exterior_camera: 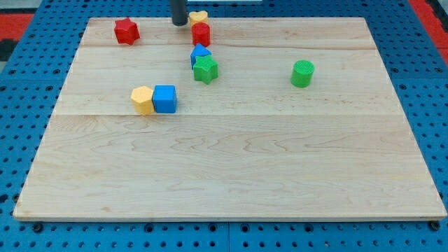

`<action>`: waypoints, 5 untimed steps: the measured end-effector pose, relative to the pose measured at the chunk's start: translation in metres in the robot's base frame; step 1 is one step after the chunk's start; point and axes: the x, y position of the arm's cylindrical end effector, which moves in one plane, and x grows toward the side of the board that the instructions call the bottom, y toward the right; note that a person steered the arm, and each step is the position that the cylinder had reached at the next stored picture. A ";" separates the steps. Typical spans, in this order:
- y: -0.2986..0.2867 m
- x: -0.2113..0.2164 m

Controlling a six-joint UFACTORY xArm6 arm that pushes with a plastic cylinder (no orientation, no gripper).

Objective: Place the yellow heart to the right of red circle

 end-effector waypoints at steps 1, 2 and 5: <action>0.022 0.002; 0.078 0.002; 0.157 0.029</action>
